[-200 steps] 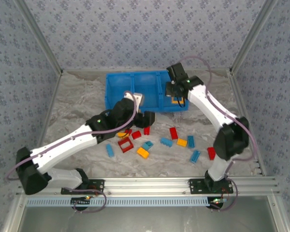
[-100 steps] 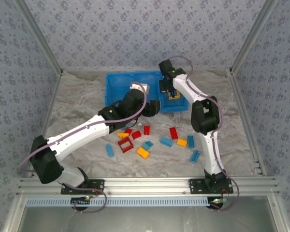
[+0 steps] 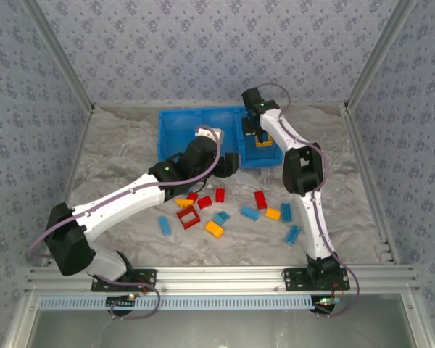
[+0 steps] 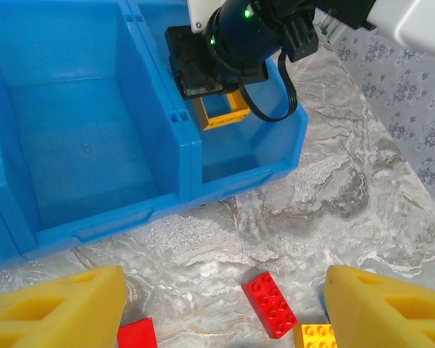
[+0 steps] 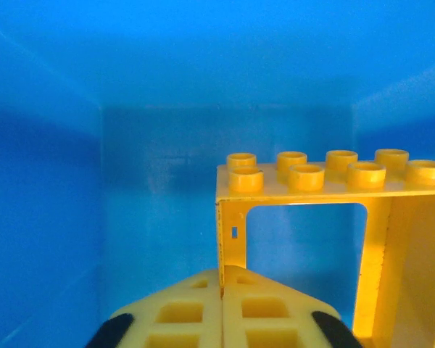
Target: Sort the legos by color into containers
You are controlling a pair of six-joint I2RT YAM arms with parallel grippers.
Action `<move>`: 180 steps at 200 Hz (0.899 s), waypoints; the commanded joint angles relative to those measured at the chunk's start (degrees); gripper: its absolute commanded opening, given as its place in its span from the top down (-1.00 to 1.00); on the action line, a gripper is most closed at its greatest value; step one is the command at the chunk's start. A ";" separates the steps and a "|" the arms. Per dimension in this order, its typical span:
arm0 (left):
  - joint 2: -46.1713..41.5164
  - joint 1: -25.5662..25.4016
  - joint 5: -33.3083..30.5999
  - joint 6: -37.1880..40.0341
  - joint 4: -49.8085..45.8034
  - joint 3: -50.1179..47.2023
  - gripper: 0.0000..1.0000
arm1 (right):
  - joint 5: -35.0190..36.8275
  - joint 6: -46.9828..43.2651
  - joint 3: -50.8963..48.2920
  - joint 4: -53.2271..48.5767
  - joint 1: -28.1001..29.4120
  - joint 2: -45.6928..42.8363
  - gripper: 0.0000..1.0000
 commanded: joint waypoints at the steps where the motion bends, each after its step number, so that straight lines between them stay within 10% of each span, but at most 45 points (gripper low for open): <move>1: -4.30 0.11 -1.25 -0.86 -1.12 -2.34 -0.44 | 1.24 0.79 -0.10 -2.44 0.35 -1.83 0.63; 33: -7.55 0.11 -2.96 -1.19 -3.33 -5.62 -0.44 | 3.37 2.27 -3.91 -1.29 1.21 -8.89 0.18; 91: -16.76 0.20 -7.44 -4.46 -16.29 -11.26 -0.44 | 7.85 3.57 -13.66 2.93 5.32 -27.90 0.05; 180: -32.92 0.81 -9.38 -17.04 -35.84 -21.41 -0.34 | 9.73 8.08 -64.32 27.43 30.40 -74.54 -0.42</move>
